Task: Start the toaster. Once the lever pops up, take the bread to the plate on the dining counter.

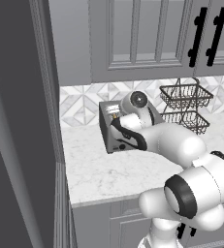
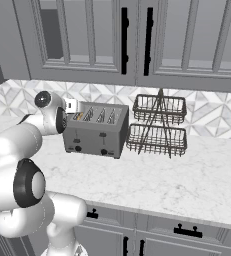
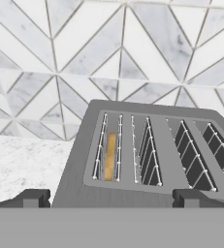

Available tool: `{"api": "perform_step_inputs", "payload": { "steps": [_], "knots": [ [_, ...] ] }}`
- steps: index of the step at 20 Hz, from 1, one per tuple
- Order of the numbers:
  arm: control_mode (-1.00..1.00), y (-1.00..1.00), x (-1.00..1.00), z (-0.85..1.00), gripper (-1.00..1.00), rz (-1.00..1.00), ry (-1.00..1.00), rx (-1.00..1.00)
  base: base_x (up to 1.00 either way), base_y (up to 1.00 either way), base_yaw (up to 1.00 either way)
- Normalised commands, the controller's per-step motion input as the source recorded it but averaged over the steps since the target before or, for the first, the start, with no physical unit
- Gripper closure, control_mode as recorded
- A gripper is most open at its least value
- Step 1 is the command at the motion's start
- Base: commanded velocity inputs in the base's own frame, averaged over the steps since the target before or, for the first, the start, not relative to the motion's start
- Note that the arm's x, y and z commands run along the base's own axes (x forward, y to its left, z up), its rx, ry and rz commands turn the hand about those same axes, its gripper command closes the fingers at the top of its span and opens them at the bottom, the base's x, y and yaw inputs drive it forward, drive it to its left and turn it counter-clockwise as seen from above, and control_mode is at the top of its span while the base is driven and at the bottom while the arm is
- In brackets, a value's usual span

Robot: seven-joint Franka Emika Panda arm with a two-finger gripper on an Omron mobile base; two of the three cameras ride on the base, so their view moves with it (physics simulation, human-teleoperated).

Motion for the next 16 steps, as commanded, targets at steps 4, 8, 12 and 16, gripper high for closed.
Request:
{"api": "perform_step_inputs", "payload": {
  "steps": [4, 8, 12, 16],
  "knots": [
    [-1.0, 0.0, 0.0, 0.0, -1.0, 0.0, 0.0, 0.0, 0.0, 0.0, 0.0],
    [-1.0, 0.0, 0.0, 0.0, -1.0, 0.0, 0.0, 0.0, 0.0, 0.0, 0.0],
    [-1.0, 0.0, 0.0, 0.0, -1.0, 0.0, 0.0, 0.0, 0.0, 0.0, 0.0],
    [-1.0, 0.0, 0.0, 0.0, -1.0, 0.0, 0.0, 0.0, 0.0, 0.0, 0.0]
  ]
}}
